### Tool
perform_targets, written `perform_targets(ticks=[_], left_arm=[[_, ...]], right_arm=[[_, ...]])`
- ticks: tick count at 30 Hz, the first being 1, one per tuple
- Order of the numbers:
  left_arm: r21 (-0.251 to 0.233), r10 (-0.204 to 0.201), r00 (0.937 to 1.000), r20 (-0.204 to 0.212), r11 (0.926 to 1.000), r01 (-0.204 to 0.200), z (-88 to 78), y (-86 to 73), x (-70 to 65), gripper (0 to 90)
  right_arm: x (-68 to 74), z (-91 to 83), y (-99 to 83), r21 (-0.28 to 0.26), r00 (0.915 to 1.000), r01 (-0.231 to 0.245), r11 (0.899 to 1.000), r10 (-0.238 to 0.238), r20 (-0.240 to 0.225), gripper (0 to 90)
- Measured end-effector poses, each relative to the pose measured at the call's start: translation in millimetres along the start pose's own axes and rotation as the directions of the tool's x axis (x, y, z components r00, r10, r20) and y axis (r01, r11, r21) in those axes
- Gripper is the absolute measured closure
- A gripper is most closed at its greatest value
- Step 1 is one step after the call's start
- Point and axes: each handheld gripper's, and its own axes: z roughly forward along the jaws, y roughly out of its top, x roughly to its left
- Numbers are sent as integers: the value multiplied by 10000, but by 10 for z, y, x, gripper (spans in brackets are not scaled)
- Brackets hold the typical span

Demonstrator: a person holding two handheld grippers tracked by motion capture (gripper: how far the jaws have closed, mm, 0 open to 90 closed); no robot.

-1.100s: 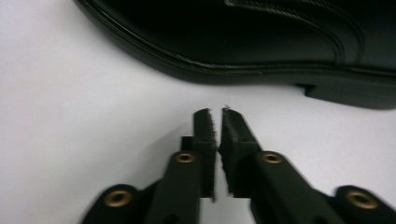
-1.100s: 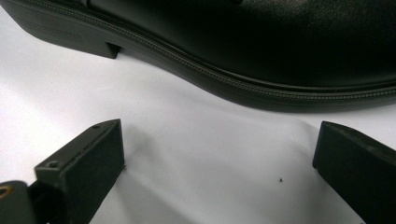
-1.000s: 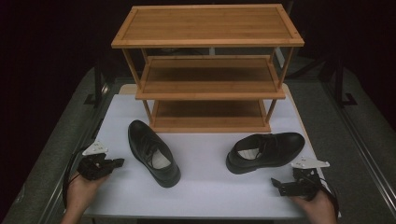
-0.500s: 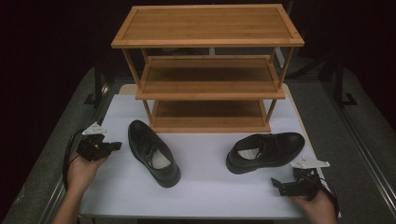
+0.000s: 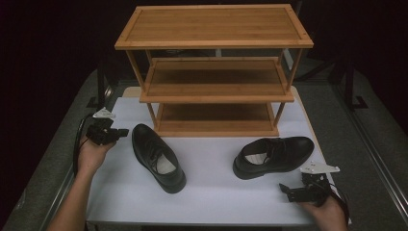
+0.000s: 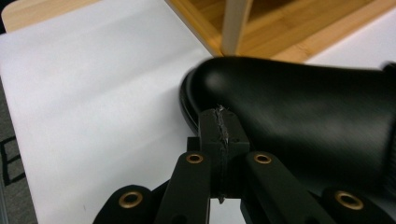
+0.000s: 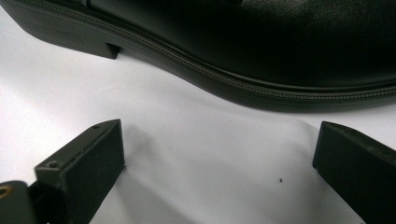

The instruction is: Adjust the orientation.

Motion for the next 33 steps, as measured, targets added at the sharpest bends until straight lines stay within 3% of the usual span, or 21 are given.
perform_targets(ticks=[2,8,10,16,21,26,33], left_arm=[[-53,-55,9999,124,10000,56,52,37,46,900],[122,63,9998,-190,9999,-60,225,180,182,900],[-16,100,9998,-181,9999,-101,259,193,216,900],[288,133,9999,-74,9995,-131,488,222,294,900],[600,89,10000,12,9982,-89,606,179,313,900],[627,175,9998,-30,9979,-173,615,174,293,900],[723,322,9993,183,9968,-334,639,160,158,900]], right_arm=[[0,0,0,-1,10000,-4,10000,4,-4,15],[-3,-1,-1,-17,10000,-8,10000,8,-19,15],[-3,-1,-1,-16,10000,-7,10000,7,-20,15],[-3,-1,-2,-20,10000,-2,10000,2,-23,15],[-4,-1,-2,-33,10000,-12,10000,12,-30,15],[-5,-1,-3,-36,10000,-14,10000,14,-33,15],[-3,0,-2,-23,10000,-6,10000,6,-25,15]])
